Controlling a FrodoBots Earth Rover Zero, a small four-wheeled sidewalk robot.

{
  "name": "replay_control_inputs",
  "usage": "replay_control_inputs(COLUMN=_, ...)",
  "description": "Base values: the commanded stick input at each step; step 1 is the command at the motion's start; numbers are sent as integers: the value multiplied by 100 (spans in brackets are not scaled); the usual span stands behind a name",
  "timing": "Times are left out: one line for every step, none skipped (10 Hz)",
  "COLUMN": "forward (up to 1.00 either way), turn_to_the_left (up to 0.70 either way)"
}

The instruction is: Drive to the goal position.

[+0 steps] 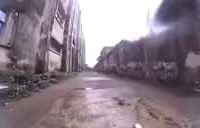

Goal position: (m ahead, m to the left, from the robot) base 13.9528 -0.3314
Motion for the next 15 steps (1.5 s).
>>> replay_control_inputs(forward=70, turn_to_the_left=0)
replay_control_inputs(forward=70, turn_to_the_left=0)
replay_control_inputs(forward=70, turn_to_the_left=0)
replay_control_inputs(forward=70, turn_to_the_left=0)
replay_control_inputs(forward=70, turn_to_the_left=0)
replay_control_inputs(forward=70, turn_to_the_left=0)
replay_control_inputs(forward=70, turn_to_the_left=0)
replay_control_inputs(forward=70, turn_to_the_left=0)
replay_control_inputs(forward=70, turn_to_the_left=0)
replay_control_inputs(forward=70, turn_to_the_left=0)
replay_control_inputs(forward=70, turn_to_the_left=0)
replay_control_inputs(forward=70, turn_to_the_left=0)
replay_control_inputs(forward=70, turn_to_the_left=0)
replay_control_inputs(forward=70, turn_to_the_left=0)
replay_control_inputs(forward=70, turn_to_the_left=0)
